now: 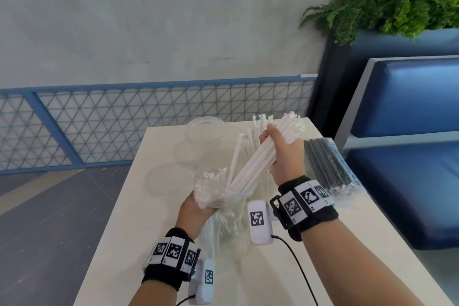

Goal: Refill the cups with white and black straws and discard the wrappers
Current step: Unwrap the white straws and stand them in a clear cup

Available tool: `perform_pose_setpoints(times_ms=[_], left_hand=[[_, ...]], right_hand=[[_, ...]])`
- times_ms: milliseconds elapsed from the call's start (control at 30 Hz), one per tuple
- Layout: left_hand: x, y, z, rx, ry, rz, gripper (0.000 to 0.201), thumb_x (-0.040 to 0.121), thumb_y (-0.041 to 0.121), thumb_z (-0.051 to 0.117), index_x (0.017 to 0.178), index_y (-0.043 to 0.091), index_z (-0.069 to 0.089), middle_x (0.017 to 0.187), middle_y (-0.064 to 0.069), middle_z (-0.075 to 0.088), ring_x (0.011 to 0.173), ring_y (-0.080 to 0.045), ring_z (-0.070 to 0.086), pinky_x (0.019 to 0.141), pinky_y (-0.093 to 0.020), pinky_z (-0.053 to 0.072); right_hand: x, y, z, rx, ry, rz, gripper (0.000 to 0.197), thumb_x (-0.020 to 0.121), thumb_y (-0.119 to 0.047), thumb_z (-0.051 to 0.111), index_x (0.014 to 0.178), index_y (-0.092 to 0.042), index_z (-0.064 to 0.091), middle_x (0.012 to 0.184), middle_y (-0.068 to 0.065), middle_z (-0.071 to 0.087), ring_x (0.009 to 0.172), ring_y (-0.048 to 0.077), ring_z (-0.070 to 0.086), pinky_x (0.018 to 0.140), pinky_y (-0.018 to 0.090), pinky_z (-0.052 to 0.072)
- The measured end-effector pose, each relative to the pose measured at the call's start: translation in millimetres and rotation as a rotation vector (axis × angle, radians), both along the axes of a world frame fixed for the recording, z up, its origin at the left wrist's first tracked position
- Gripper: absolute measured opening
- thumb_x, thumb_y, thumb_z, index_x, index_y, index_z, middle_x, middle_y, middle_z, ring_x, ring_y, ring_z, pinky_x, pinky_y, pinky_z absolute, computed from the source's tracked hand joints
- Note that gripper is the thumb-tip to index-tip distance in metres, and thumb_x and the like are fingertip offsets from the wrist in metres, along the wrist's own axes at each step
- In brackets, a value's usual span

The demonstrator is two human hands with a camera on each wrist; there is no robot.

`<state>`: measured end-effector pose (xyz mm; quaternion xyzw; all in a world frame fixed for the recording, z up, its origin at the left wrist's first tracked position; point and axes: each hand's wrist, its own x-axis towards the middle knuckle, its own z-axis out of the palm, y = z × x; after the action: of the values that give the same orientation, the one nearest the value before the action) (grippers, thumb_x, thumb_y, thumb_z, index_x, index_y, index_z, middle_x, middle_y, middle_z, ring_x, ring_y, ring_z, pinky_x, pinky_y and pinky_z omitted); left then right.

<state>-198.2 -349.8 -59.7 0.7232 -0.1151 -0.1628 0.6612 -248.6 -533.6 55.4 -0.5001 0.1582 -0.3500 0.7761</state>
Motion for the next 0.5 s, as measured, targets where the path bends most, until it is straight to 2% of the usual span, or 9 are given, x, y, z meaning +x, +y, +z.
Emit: perform_pose_setpoints(times_ms=[100,200,233,333,400,500], left_hand=[[-2,-1,1,0.029,-0.041,0.004,0.036,0.070,0.002,0.077,0.098,0.020,0.061,0.093,0.004,0.066,0.092,-0.015,0.062,0.078,-0.022,0.046],[-5,-2,4,0.037,-0.060,-0.007,0.039,0.072,0.004,0.076,0.105,0.016,0.060,0.096,0.005,0.066,0.090,-0.008,0.061,0.074,-0.014,0.045],[-5,-2,4,0.047,-0.065,-0.006,0.039,0.072,0.005,0.076,0.107,0.015,0.061,0.096,0.004,0.066,0.091,-0.009,0.061,0.073,-0.014,0.045],[-3,-1,1,0.062,-0.051,0.022,0.037,0.068,0.007,0.080,0.100,0.017,0.063,0.094,0.000,0.067,0.092,-0.018,0.063,0.076,-0.022,0.046],[-2,-1,1,0.075,-0.050,0.043,0.034,0.066,0.009,0.082,0.088,0.025,0.061,0.089,0.002,0.066,0.088,-0.019,0.062,0.078,-0.026,0.045],[-1,-2,2,0.122,-0.089,0.054,0.034,0.069,0.008,0.079,0.078,0.030,0.056,0.081,0.008,0.063,0.080,-0.014,0.061,0.072,-0.025,0.044]], right_hand=[[-2,9,-24,-0.162,0.171,0.099,0.006,0.074,-0.014,0.069,0.070,-0.013,0.065,0.075,0.004,0.064,0.083,0.019,0.061,0.080,0.040,0.047],[-4,19,-38,-0.096,0.193,0.107,0.014,0.075,-0.018,0.070,0.061,-0.018,0.066,0.076,0.007,0.065,0.095,0.027,0.062,0.089,0.043,0.046],[-3,18,-36,-0.066,0.187,0.079,0.019,0.079,-0.017,0.069,0.060,-0.018,0.066,0.075,0.007,0.064,0.092,0.027,0.062,0.086,0.041,0.048],[-4,6,-20,-0.052,0.142,-0.037,0.017,0.085,-0.019,0.064,0.070,-0.012,0.063,0.070,0.006,0.061,0.069,0.019,0.060,0.066,0.030,0.049],[-4,-5,-3,-0.064,0.093,-0.105,0.018,0.086,-0.021,0.062,0.072,-0.010,0.060,0.067,0.005,0.060,0.062,0.015,0.058,0.061,0.026,0.050],[-4,-18,21,-0.127,0.067,-0.166,0.019,0.087,-0.021,0.062,0.073,-0.009,0.058,0.066,0.003,0.058,0.059,0.013,0.057,0.058,0.024,0.050]])
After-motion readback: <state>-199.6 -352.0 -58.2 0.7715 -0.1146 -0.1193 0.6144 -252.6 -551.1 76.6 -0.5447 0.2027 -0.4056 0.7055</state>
